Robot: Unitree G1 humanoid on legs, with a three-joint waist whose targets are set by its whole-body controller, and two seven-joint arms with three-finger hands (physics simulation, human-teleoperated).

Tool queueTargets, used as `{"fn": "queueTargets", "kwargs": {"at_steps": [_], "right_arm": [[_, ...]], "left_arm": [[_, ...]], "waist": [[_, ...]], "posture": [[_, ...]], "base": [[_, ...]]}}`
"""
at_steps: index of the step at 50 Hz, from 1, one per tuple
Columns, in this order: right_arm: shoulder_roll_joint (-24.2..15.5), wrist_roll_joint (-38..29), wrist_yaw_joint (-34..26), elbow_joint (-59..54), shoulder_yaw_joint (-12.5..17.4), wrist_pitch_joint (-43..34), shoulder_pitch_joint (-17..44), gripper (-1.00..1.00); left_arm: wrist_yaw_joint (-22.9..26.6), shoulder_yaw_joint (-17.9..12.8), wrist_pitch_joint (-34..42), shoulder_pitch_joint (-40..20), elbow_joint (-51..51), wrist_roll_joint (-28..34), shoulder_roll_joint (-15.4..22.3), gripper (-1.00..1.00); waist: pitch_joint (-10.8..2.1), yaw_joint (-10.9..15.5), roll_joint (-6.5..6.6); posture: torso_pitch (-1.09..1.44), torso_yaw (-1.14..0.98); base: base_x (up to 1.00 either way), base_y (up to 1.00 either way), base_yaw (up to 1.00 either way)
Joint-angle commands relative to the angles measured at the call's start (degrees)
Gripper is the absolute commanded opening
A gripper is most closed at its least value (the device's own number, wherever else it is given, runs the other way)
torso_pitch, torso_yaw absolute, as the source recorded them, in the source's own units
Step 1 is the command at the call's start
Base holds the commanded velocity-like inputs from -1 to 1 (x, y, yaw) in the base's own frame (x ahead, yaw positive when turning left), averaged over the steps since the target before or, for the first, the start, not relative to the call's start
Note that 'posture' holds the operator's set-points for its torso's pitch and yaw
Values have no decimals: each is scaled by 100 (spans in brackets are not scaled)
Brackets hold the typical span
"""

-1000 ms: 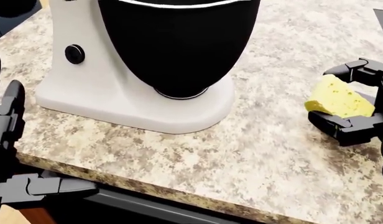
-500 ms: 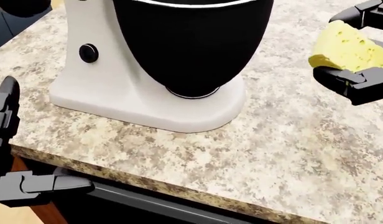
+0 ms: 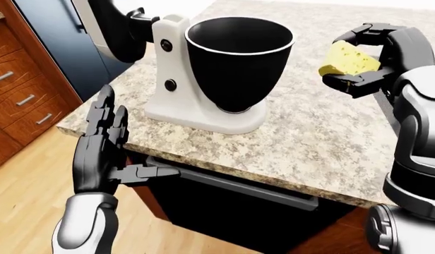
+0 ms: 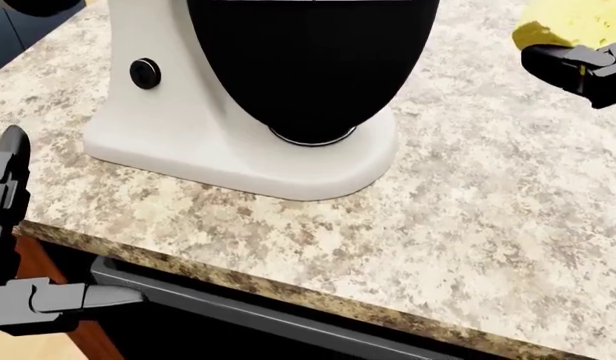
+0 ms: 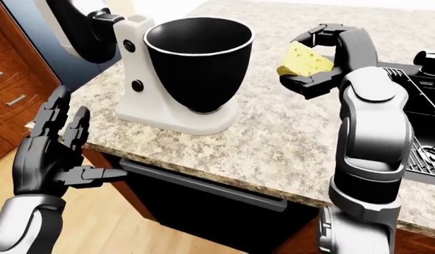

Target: Place the cheese in the stand mixer bowl.

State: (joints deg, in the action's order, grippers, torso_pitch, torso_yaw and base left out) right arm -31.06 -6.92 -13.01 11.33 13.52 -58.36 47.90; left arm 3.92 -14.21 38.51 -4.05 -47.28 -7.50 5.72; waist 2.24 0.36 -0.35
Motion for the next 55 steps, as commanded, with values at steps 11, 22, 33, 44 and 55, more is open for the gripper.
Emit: {"fn": "queueTargets", "kwargs": {"at_steps": [11, 22, 33, 44, 55], "right_arm": [[-212, -519, -353, -209, -183, 68, 1095, -100], [-58, -919, -609, -967, -431, 299, 1881, -100], [149, -1399, -903, -1904, -651, 682, 2842, -100], [555, -1632, -1033, -2750, -823, 1245, 3475, -100], [821, -1692, -982, -3615, -868, 1791, 3992, -100]], "left_arm": [[17, -46, -197, -44, -231, -22, 12, 100], [28, -75, -281, -15, -153, -39, 11, 100], [27, -74, -275, -17, -163, -50, 14, 100], [2, -79, -204, -84, -171, -69, 40, 100], [-6, -113, -171, -78, -215, -118, 45, 100]], "waist": [[-130, -6, -2], [-128, -13, 26], [-105, -23, 66], [-94, -38, 100], [-75, -43, 125]], "posture": [[0, 0], [0, 0], [0, 0], [0, 0], [0, 0]], "base": [[0, 0, 0], [0, 0, 0], [0, 0, 0], [0, 0, 0], [0, 0, 0]]}}
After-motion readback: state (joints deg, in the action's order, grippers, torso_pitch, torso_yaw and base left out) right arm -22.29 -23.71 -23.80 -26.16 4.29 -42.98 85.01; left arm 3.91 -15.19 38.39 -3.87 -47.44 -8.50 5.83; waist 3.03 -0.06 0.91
